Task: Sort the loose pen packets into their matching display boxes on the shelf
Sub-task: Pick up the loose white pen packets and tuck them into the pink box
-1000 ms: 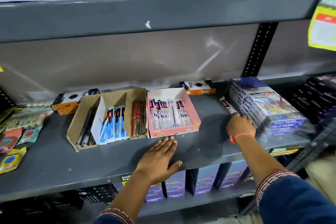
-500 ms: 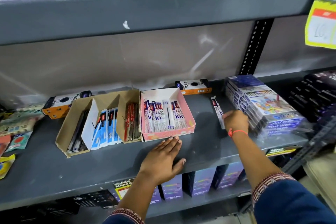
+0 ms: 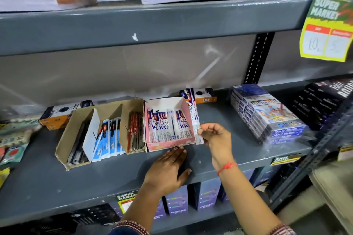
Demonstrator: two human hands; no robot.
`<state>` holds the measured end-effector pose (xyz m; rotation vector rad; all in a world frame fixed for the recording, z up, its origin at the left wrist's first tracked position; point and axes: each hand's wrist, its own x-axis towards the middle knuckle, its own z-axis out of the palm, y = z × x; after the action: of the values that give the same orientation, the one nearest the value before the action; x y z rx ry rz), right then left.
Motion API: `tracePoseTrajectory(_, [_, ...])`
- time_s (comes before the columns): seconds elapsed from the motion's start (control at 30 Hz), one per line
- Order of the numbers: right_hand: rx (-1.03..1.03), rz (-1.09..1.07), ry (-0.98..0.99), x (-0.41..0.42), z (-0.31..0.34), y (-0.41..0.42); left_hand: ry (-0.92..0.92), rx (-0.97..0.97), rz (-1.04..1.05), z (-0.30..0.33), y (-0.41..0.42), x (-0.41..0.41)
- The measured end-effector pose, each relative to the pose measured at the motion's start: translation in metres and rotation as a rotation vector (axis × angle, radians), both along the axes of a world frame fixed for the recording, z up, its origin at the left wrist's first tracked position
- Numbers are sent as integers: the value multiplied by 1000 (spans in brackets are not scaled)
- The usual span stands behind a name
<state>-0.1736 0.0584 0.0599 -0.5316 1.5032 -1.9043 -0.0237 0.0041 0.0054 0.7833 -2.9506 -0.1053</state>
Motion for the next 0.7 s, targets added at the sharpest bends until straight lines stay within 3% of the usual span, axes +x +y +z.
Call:
tracePoseTrajectory(0.3, [-77, 3, 102, 18, 3, 9, 22, 22, -10, -5, -1, 2])
tracePoseTrajectory(0.7, [78, 12, 196, 26, 4, -14, 15, 51, 1, -4, 0, 3])
